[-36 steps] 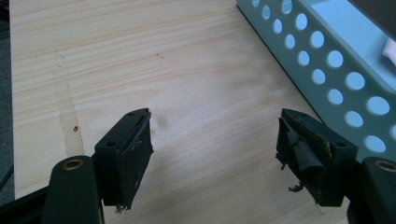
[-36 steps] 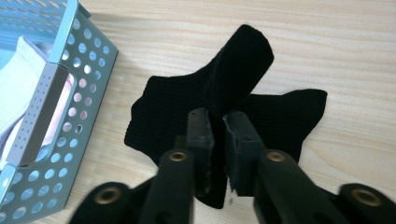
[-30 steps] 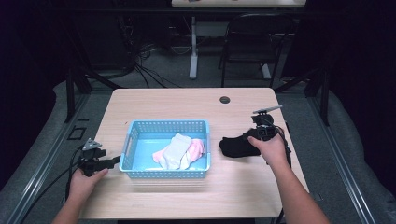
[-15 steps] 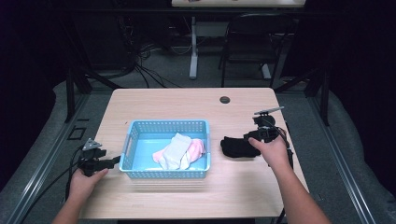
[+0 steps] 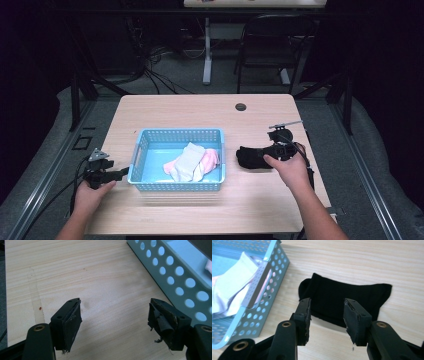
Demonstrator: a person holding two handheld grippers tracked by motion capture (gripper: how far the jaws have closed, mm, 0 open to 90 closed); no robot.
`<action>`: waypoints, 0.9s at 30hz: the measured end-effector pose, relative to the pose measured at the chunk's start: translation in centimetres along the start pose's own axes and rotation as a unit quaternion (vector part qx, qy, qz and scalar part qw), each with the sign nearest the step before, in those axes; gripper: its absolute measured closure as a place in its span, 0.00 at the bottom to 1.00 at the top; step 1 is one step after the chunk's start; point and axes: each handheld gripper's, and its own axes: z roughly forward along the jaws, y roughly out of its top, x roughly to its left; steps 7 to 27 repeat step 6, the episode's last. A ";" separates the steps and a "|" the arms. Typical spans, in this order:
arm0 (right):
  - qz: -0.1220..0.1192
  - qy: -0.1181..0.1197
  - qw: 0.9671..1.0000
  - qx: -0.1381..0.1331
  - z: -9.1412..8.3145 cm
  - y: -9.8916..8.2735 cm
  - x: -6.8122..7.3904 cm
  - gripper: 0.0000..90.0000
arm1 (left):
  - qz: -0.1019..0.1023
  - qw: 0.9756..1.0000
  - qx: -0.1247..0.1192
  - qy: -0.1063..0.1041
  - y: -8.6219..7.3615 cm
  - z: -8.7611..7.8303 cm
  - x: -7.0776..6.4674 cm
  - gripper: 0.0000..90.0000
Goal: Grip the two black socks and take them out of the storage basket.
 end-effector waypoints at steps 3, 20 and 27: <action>0.001 0.001 1.000 -0.001 0.3 -0.5 0.0 0.64 | 0.000 1.000 0.001 0.000 0.0 0.0 0.0 0.29; 0.012 0.000 1.000 0.000 0.8 -0.9 -0.5 0.63 | 0.000 1.000 0.001 -0.001 0.0 0.0 0.0 0.29; 0.012 0.000 1.000 0.000 0.8 -0.9 -0.5 0.63 | 0.000 1.000 0.001 -0.001 0.0 0.0 0.0 0.29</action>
